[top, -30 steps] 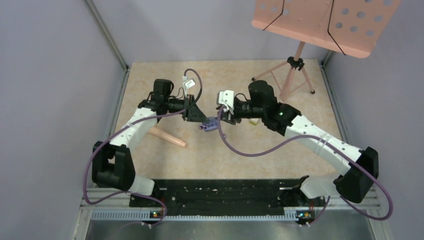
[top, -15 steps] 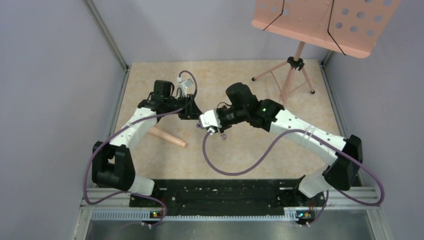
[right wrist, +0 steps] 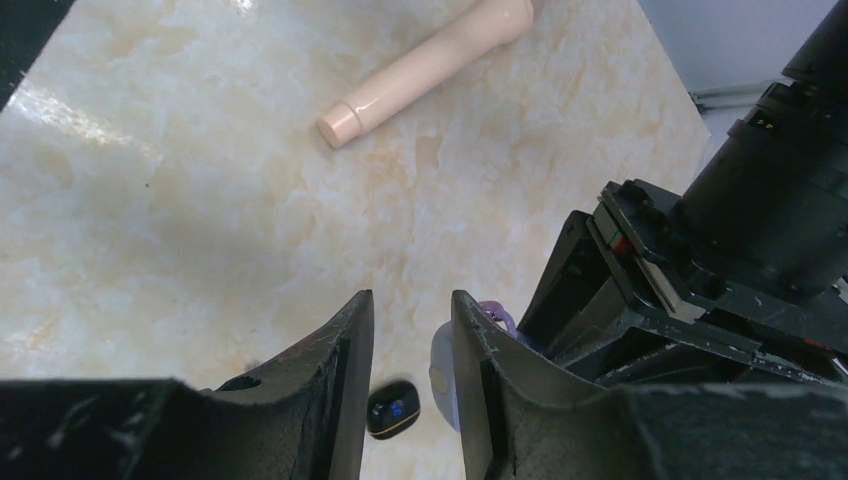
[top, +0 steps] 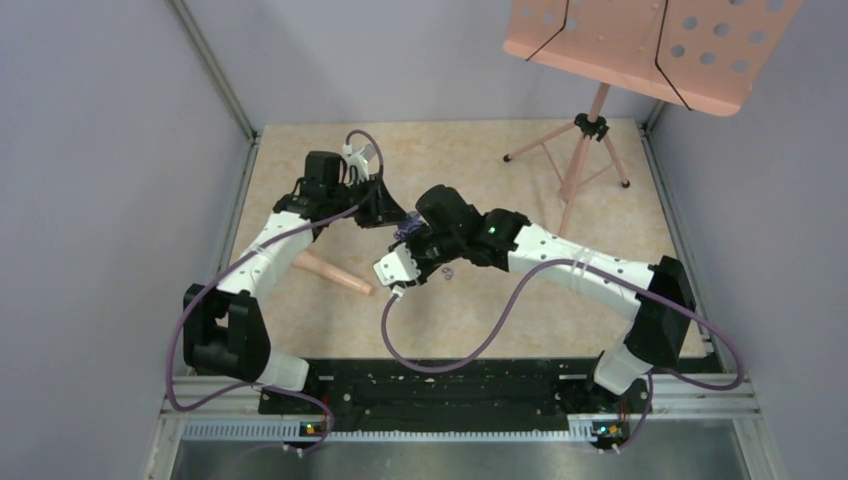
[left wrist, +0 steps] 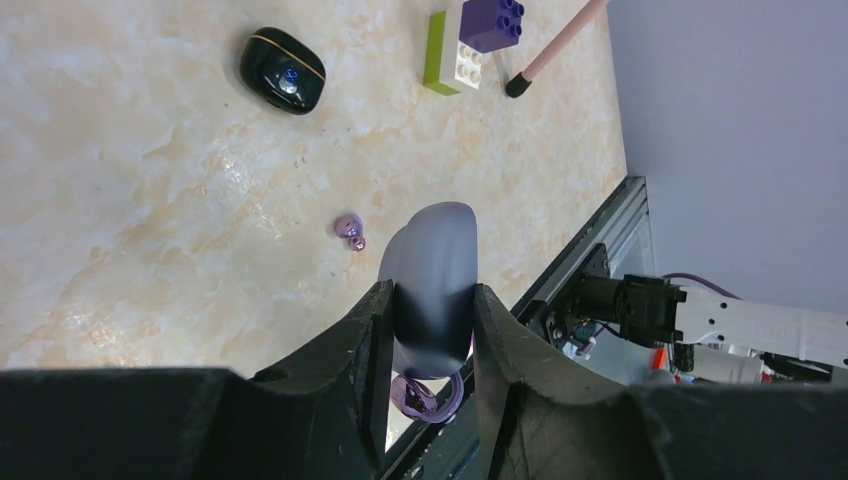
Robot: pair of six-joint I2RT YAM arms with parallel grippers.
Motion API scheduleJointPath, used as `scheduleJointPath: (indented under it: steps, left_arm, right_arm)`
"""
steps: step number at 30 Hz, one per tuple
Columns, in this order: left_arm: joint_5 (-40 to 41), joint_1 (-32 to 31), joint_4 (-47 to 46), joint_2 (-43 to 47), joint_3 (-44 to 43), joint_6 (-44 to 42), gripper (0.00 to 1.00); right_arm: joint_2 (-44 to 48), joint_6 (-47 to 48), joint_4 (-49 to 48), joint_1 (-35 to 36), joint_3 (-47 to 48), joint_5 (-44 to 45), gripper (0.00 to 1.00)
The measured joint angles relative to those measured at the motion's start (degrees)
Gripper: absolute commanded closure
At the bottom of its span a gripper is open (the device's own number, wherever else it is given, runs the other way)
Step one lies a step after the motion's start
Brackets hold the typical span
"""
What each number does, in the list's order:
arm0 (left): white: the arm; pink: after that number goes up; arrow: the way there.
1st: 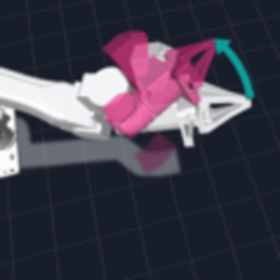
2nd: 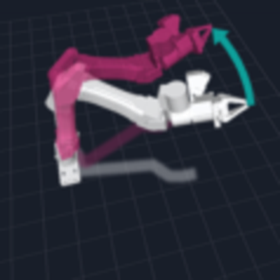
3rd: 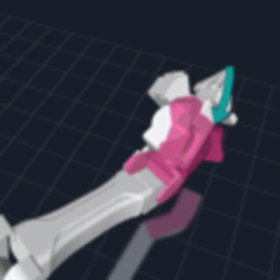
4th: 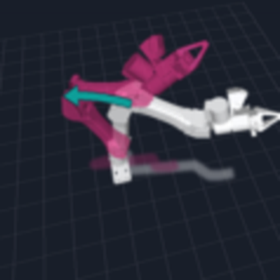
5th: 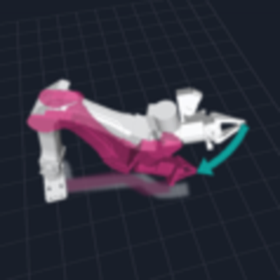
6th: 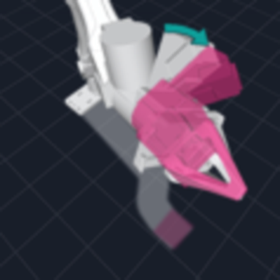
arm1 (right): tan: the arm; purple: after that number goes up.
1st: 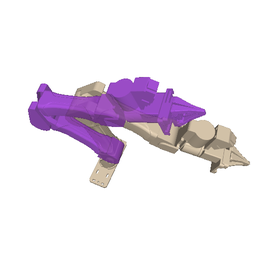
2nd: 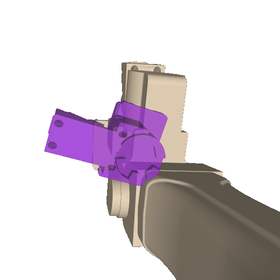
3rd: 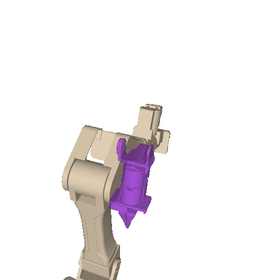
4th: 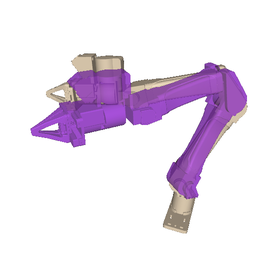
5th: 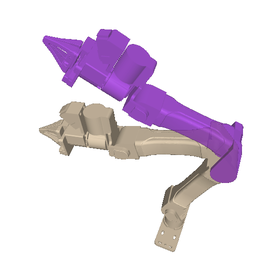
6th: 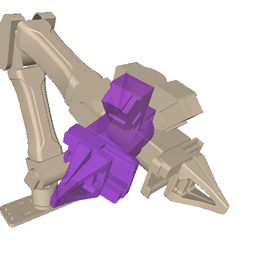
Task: Insert the wireless bluetooth earbuds into the charging case
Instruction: Adjust the earbud with the charging case.
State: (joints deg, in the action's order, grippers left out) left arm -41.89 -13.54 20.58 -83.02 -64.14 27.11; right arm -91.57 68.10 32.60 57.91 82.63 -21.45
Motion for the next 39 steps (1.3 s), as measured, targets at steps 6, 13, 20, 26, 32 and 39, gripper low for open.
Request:
scheduleJointPath:
  steps: [6,13,20,26,32,39]
  left_arm:
    - [1.2,0.0,-0.3,0.0,-0.1,0.7,1.00]
    - [1.9,0.0,-0.3,0.0,-0.1,0.7,1.00]
    - [1.9,-0.5,-0.3,0.0,-0.1,0.7,1.00]
    - [1.9,-0.9,-0.3,0.0,0.0,0.6,1.00]
    - [1.8,-1.2,0.0,0.4,0.0,0.0,1.00]
    - [1.8,-1.2,0.6,1.4,0.0,-1.7,1.00]
  right_arm:
    - [-1.7,2.3,-0.4,0.8,1.7,4.1,0.64]
    - [-2.6,4.1,-0.7,0.8,2.5,7.6,0.61]
    - [-5.5,5.0,-0.2,0.8,3.7,10.4,0.60]
    - [-5.7,5.0,-0.5,0.8,3.7,11.7,0.60]
    - [-5.7,5.0,-1.3,0.8,3.7,13.0,0.62]
    - [-8.3,5.0,-1.6,0.8,4.9,15.2,0.72]
